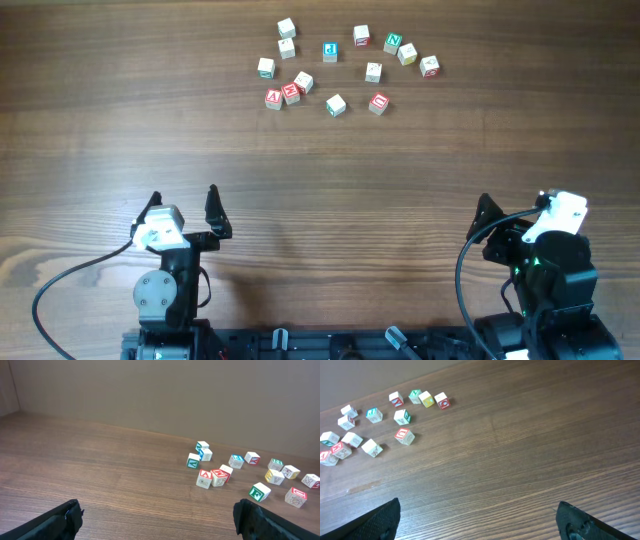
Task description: Form a circle
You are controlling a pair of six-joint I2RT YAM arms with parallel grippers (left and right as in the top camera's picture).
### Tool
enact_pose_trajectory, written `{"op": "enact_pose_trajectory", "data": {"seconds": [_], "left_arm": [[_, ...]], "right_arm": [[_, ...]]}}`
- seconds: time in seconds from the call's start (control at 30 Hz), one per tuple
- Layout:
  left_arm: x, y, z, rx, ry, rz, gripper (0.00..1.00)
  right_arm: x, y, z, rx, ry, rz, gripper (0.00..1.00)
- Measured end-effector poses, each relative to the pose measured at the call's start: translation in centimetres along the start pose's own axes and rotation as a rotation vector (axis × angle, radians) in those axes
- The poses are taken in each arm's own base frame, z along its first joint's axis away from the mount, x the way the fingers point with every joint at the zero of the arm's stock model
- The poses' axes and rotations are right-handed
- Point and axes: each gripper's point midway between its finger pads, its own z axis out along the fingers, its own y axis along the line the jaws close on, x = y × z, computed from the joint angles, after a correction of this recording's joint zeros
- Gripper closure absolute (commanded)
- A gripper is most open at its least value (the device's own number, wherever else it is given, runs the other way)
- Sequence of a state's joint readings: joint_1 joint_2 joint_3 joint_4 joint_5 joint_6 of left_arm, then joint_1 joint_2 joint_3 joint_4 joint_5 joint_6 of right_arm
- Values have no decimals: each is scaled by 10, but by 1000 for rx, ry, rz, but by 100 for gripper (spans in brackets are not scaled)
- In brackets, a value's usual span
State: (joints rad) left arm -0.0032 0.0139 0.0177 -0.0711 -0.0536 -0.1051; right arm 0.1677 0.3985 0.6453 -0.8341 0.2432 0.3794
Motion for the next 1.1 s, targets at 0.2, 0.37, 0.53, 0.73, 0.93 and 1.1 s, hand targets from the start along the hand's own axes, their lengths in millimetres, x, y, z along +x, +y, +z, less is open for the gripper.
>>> {"op": "enact_pose_trajectory", "data": {"seconds": [0.2, 0.37, 0.53, 0.73, 0.93, 1.1], "left_arm": [[0, 0, 0, 0, 0, 0, 0], [0, 0, 0, 0, 0, 0, 0], [0, 0, 0, 0, 0, 0, 0], [0, 0, 0, 0, 0, 0, 0], [0, 0, 0, 0, 0, 0, 0], [0, 0, 0, 1, -1, 0, 0]], "right_arm": [[0, 0, 0, 0, 0, 0, 0], [0, 0, 0, 0, 0, 0, 0], [-15, 6, 0, -24, -61, 18, 0], [-24, 20, -1, -101, -84, 129, 0], [-28, 56, 15, -235, 4, 75, 0], [-40, 80, 58, -200, 193, 3, 0]]}}
